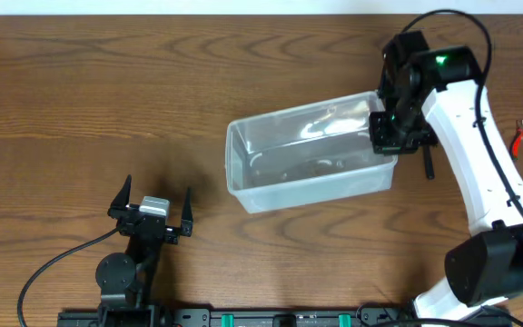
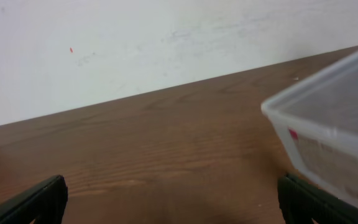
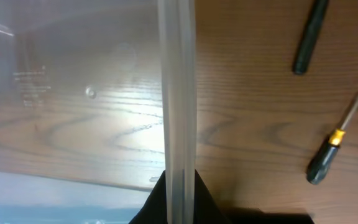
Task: Pack container
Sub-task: 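Drag the clear container rightward toward the table center with the right gripper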
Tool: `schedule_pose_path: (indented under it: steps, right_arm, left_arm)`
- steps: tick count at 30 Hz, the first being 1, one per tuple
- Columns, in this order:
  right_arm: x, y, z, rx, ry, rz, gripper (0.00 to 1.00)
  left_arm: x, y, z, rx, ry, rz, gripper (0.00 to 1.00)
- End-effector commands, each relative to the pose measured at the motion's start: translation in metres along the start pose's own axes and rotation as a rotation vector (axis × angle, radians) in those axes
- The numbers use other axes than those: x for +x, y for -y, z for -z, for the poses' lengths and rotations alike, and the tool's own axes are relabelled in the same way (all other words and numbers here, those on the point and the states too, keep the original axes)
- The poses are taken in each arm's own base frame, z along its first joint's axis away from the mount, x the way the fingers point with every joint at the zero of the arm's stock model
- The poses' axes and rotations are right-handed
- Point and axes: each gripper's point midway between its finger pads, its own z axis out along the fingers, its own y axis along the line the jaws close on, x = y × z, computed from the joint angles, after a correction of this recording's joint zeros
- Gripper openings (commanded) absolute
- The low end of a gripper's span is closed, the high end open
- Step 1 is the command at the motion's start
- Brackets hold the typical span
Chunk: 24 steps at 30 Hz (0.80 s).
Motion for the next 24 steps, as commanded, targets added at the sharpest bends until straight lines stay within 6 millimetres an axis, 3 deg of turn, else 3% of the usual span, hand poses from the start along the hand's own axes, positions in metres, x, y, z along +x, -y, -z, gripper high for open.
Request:
schedule_pose_path:
  steps: [1, 8, 14, 24]
  right_arm:
    - [0.004, 0.000, 0.008, -0.059, 0.039, -0.006, 0.01]
    - [-0.004, 0.016, -0.010, -0.065, 0.053, -0.048, 0.01]
    - [-0.012, 0.014, -0.029, -0.080, 0.077, -0.025, 0.01]
    - [-0.006, 0.013, -0.050, -0.087, 0.059, -0.025, 0.01]
  left_arm:
    - [0.016, 0.002, -0.001, 0.007, -0.044, 0.013, 0.98]
    - [0.016, 0.002, -0.001, 0.007, -0.044, 0.013, 0.98]
    - [0.016, 0.002, -0.001, 0.007, -0.044, 0.013, 0.98]
    - [0.016, 0.002, -0.001, 0.007, -0.044, 0.013, 0.98]
